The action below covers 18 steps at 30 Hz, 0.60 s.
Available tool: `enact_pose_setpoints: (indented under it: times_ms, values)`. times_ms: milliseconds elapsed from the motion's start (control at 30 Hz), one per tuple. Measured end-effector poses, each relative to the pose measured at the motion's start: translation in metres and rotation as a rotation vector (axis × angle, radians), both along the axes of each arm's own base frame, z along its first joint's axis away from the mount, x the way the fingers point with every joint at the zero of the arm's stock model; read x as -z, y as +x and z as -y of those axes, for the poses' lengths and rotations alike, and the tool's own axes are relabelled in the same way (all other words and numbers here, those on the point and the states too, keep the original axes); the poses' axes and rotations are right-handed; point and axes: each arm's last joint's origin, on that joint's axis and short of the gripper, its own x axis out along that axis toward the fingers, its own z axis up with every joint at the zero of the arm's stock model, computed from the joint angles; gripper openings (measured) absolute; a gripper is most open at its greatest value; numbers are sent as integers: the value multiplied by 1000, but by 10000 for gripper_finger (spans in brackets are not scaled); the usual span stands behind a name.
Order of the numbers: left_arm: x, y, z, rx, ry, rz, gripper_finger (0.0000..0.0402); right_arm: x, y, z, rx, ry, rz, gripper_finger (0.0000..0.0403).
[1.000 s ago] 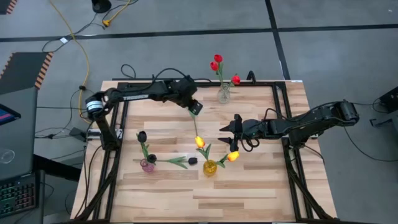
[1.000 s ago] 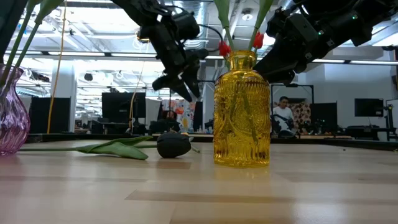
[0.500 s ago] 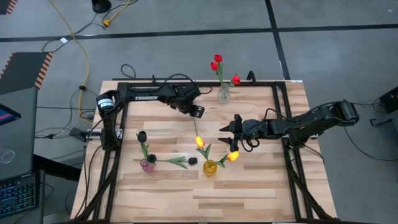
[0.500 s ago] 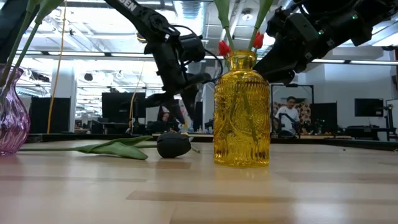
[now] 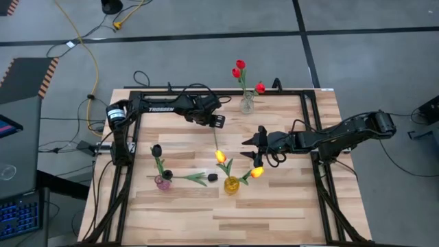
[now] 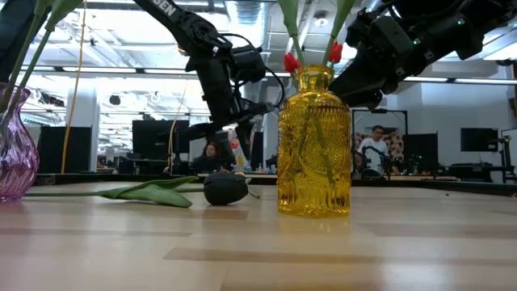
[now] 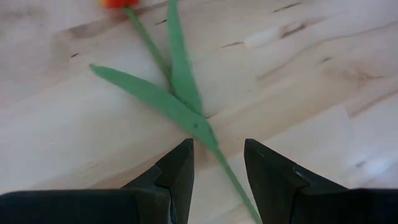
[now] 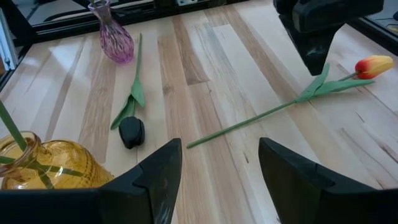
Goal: Sort flowers into vase by color
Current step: Put the yellow flower into the yellow vase
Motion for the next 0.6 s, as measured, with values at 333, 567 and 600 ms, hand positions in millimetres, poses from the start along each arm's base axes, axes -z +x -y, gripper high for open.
enact_pose_setpoints:
  times_ms: [333, 567, 600]
  values:
    - [1, 0, -1, -28, 27, 1, 128, 0, 0, 0, 0, 0, 1, 238]
    - [0, 4, 2, -37, 47, 19, 128, -1, 0, 0, 0, 1, 7, 238]
    - [0, 4, 2, -40, 58, 15, 128, -1, 0, 0, 0, 1, 7, 238]
